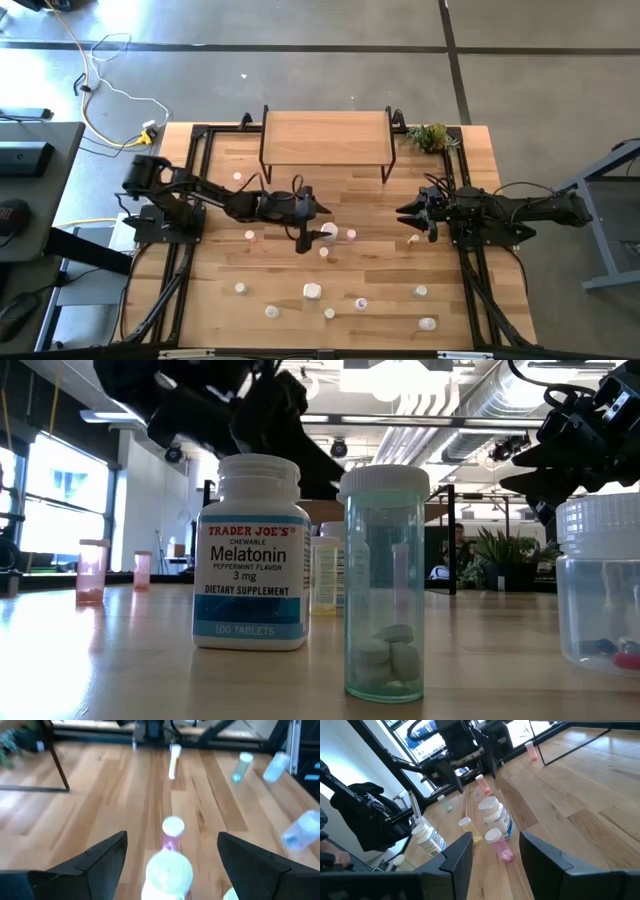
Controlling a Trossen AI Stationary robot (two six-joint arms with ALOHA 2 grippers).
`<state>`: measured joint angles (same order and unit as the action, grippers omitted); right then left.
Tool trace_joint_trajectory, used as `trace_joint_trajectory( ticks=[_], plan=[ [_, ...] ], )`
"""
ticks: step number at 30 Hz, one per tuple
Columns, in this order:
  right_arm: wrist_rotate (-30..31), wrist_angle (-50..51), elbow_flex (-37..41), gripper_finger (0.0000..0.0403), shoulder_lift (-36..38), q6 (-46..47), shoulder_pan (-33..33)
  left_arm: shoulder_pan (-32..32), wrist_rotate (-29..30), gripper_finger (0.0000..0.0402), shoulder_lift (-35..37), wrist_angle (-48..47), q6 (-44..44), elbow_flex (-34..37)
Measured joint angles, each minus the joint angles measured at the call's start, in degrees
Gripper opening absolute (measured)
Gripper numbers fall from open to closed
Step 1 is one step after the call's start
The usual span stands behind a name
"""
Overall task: Pick and place medicine bottles onto shelf by color
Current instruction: Put the top white pill bottle on the shelf
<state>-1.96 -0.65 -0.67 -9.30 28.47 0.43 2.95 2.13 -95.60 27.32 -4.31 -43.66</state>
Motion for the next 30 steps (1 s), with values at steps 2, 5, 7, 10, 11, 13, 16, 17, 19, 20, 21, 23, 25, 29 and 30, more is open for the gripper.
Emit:
trace_joint_trajectory(
  ticks=[2, 5, 7, 10, 11, 13, 16, 17, 19, 20, 21, 23, 25, 29, 30],
  plan=[
    [0.0, 0.0, 0.0, 0.0154, 0.0, 0.0, 0.0, -0.02, -0.06, 0.0298, -1.18, -0.1, -0.01, 0.01],
    [0.0, -0.02, 0.0, 0.0154, 0.0, 0.0, 0.0, -0.02, -0.06, 0.0298, -2.39, 0.21, -0.01, 0.02],
    [0.0, -0.02, 0.0, 0.0154, 0.0, 0.0, 0.0, 0.0, -0.06, 0.0298, -2.66, 0.25, -0.01, 0.02],
    [0.0, -0.01, 0.0, 0.0154, 0.0, 0.0, 0.0, 0.0, -0.06, 0.0298, -3.11, 0.81, -0.01, 0.02],
    [0.0, 0.01, 0.0, 0.0154, 0.0, 0.01, 0.0, -0.02, -0.06, 0.0298, -3.14, 0.69, -0.01, 0.04],
    [0.0, -0.02, 0.0, 0.0154, 0.0, 0.0, 0.01, -0.02, -0.07, 0.0298, -3.12, 0.76, -0.01, 0.04],
    [0.0, -0.02, 0.0, 0.0154, 0.0, 0.0, 0.01, 0.01, -0.47, 0.0298, -3.97, 0.59, -0.02, 0.04],
    [0.0, -0.01, 0.0, 0.0154, 0.0, 0.02, 0.02, 0.0, -0.63, 0.0298, -4.24, 0.24, -0.01, 0.04],
    [0.0, -0.01, 0.0, 0.0154, 0.0, 0.0, 0.02, 0.01, -1.32, 0.0298, -4.93, 0.57, -0.01, 0.06],
    [0.0, -0.02, 0.0, 0.0154, 0.0, 0.0, 0.01, -0.02, -1.51, 0.0298, -5.46, 0.94, -0.06, 0.0],
    [0.01, 0.0, 0.0, 0.0154, 0.0, 0.02, 0.01, -0.02, -1.5, 0.0298, -6.0, 0.71, -0.53, 0.0],
    [0.0, 0.0, 0.0, 0.0154, 0.0, 0.0, 0.01, -0.02, -1.51, 0.0298, -6.78, 0.85, -1.52, 0.07],
    [0.0, 0.0, 0.0, 0.0154, 0.0, 0.0, 0.02, -0.02, -1.51, 0.0298, -7.12, 1.98, -1.49, 0.04],
    [0.0, 0.01, 0.0, 0.0154, 0.0, 0.0, 0.0, -0.01, -1.49, 0.0298, -7.46, 2.71, -1.49, 0.04],
    [0.0, -0.02, 0.0, 0.0154, 0.0, 0.0, 0.0, 0.01, -1.48, 0.0298, -7.47, 2.7, -1.49, 0.04]
  ],
)
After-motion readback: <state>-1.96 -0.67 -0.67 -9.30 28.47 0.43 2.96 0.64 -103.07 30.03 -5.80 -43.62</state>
